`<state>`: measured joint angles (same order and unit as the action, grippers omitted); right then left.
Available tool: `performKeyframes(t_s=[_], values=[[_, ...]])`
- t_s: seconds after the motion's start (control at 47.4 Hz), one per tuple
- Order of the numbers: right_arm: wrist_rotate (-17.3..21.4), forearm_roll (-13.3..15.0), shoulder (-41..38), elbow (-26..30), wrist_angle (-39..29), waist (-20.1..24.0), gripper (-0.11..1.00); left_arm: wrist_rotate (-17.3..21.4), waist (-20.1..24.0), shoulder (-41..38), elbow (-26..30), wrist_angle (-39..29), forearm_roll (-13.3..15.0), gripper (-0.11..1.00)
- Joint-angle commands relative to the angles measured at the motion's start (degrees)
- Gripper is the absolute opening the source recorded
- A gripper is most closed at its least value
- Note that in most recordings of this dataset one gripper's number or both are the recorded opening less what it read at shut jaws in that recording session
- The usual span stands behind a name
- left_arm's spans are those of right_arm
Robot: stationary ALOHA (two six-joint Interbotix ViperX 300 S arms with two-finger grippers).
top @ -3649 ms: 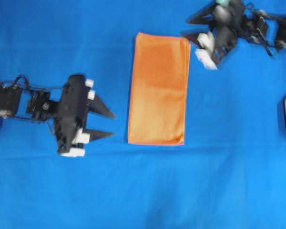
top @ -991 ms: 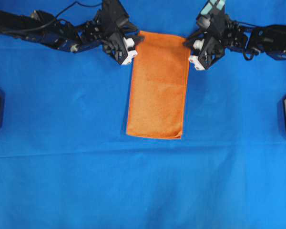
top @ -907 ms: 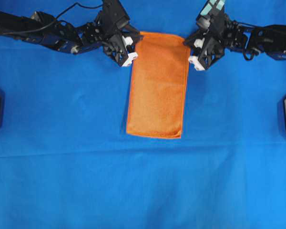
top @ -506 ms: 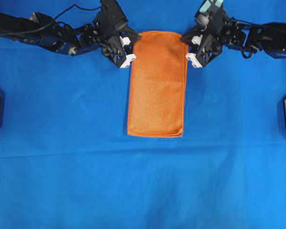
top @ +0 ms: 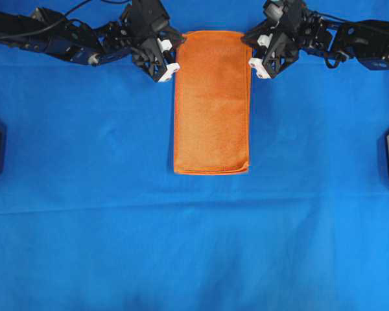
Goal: Fold the orange towel.
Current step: 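Fold the top half down onto the bottom half with both grippers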
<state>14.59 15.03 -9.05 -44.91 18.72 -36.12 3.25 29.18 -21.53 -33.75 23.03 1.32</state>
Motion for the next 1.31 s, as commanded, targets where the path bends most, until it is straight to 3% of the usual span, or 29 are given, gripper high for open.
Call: performKeyframes(t_s=[0.0, 0.316, 0.591, 0.865, 1.287], values=[[-0.18, 0.18, 1.32, 0.97, 0.18, -0.26, 0.03, 0.26, 0.26, 2.29, 0.88, 0.18, 0.0, 0.01], [0.0, 0.09, 6.06, -0.62, -2.37, -0.09, 0.03, 0.97, -0.18, 5.89, 0.53, -0.09, 0.0, 0.01], [0.35, -0.18, 12.39, -3.34, -4.31, 2.81, 0.03, 1.85, -2.9, 10.02, -1.05, -1.76, 0.0, 0.01], [0.62, -1.32, 18.11, -7.65, -7.65, 11.69, 0.03, 2.02, -10.46, 14.77, -6.15, -3.52, 0.0, 0.01], [0.62, -5.89, 17.23, -9.84, -7.65, 23.82, 0.03, 0.97, -21.97, 15.38, -11.34, -6.77, 0.0, 0.01]])
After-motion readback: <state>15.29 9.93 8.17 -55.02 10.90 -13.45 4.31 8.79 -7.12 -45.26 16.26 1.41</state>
